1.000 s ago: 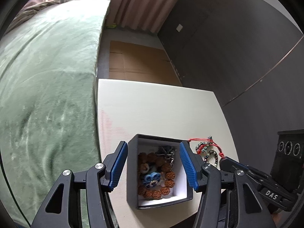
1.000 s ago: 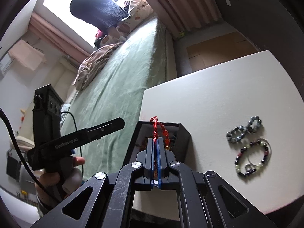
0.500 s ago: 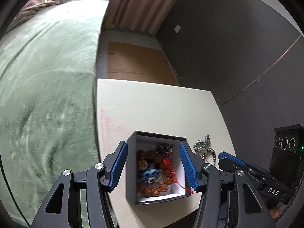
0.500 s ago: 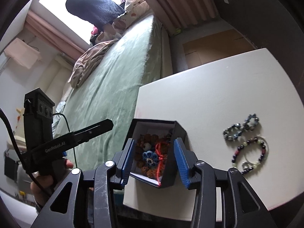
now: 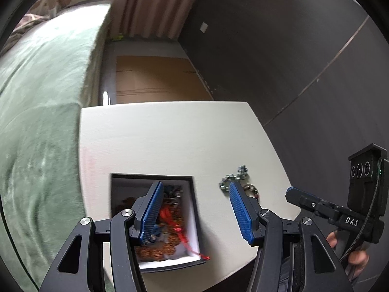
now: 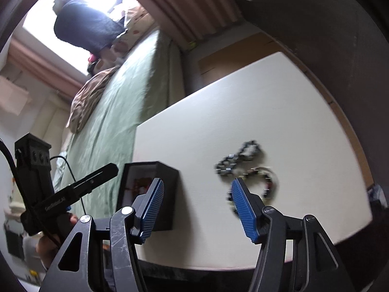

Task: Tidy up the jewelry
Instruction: 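Drop the red-string bracelet into the box and open the right gripper, then grasp the black-and-green bead bracelet with the left gripper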

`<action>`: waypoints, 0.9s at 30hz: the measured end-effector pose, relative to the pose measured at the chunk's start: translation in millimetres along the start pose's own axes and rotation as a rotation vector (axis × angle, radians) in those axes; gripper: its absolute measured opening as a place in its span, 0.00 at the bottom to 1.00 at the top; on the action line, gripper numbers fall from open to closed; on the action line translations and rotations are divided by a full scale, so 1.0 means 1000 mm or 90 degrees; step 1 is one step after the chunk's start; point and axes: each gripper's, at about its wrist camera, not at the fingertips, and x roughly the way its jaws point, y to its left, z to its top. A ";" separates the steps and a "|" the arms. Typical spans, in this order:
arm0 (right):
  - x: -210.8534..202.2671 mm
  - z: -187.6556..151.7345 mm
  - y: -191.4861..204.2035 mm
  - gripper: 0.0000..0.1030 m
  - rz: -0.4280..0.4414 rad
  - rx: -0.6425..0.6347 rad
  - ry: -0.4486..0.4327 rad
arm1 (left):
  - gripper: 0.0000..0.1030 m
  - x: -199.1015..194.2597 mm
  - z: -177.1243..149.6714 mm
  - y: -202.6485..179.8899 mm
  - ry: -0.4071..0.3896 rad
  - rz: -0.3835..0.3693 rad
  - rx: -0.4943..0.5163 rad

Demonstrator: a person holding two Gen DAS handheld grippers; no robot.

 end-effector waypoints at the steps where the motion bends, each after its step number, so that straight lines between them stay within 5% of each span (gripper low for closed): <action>1: -0.002 0.000 -0.004 0.57 -0.004 0.005 -0.001 | 0.56 0.003 0.000 -0.004 0.003 -0.002 0.005; 11: -0.024 0.000 -0.051 0.57 -0.031 0.064 0.004 | 0.56 0.048 0.000 -0.054 0.043 0.002 0.071; 15: -0.031 -0.001 -0.064 0.57 -0.034 0.072 0.003 | 0.56 0.072 -0.009 -0.074 0.074 0.040 0.116; 27: -0.036 -0.007 -0.107 0.57 -0.071 0.121 0.039 | 0.38 0.126 -0.029 -0.096 0.151 0.078 0.163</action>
